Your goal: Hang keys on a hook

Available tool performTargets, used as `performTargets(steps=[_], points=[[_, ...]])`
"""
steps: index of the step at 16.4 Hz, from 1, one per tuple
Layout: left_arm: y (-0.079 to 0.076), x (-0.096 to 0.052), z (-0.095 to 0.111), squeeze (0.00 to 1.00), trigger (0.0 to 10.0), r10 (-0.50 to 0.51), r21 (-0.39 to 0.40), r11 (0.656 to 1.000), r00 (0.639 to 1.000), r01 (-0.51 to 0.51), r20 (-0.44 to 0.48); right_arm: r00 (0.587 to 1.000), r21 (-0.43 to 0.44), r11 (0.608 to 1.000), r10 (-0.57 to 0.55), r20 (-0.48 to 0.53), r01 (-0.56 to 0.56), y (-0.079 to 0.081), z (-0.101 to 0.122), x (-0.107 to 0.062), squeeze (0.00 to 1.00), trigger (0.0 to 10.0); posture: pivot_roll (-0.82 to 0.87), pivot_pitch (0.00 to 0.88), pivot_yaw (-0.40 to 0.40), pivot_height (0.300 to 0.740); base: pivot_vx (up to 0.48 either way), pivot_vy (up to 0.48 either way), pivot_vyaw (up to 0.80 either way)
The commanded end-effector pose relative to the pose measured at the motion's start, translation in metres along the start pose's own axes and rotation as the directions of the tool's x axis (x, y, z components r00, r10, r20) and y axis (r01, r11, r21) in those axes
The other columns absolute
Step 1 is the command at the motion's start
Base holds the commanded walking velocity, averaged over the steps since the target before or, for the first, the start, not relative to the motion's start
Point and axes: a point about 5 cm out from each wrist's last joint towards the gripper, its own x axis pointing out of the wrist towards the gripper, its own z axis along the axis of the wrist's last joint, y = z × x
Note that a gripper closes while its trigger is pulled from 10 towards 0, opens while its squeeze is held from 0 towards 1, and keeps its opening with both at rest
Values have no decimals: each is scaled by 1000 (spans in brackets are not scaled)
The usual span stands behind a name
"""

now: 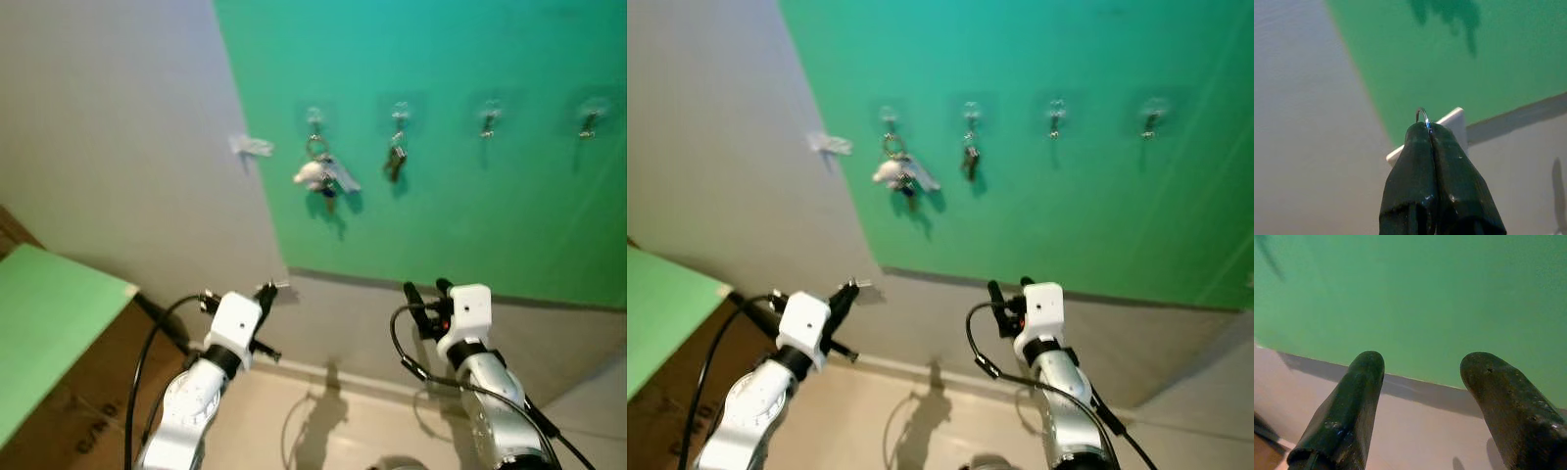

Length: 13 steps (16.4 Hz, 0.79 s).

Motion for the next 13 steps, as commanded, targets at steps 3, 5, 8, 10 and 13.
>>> performTargets(steps=[3, 5, 8, 10, 13], points=[[7, -4, -3, 0, 0, 15, 13, 1000, 1000, -15, -13, 999, 1, 999, 32, 10, -32, 9, 2, 3, 0, 10000, -227, 0, 133, 722, 0, -480, 0], [5, -5, -3, 0, 0, 6, 16, 1000, 1000, -6, -11, 999, -2, 1000, 31, 11, -31, 8, 2, 3, 0, 10000, -229, 0, 133, 722, 0, -480, 0], [3, -4, -3, 0, 0, 3, 15, 1000, 1000, -2, -8, 1000, -3, 1000, 29, 12, -29, 8, 2, 3, 0, 10000, -231, 0, 135, 722, 0, -480, 0], [2, -4, -2, 0, 0, 2, 13, 1000, 1000, -2, -7, 999, -4, 1000, 29, 13, -29, 8, 2, 2, 0, 10000, -232, 0, 135, 722, 0, -480, 0], [3, -2, -1, 0, 0, 6, 1, 1000, 1000, -6, -6, 1000, -4, 1000, 27, 13, -27, 8, 2, 2, 0, 10000, -231, 0, 133, 722, 0, -472, 0]])
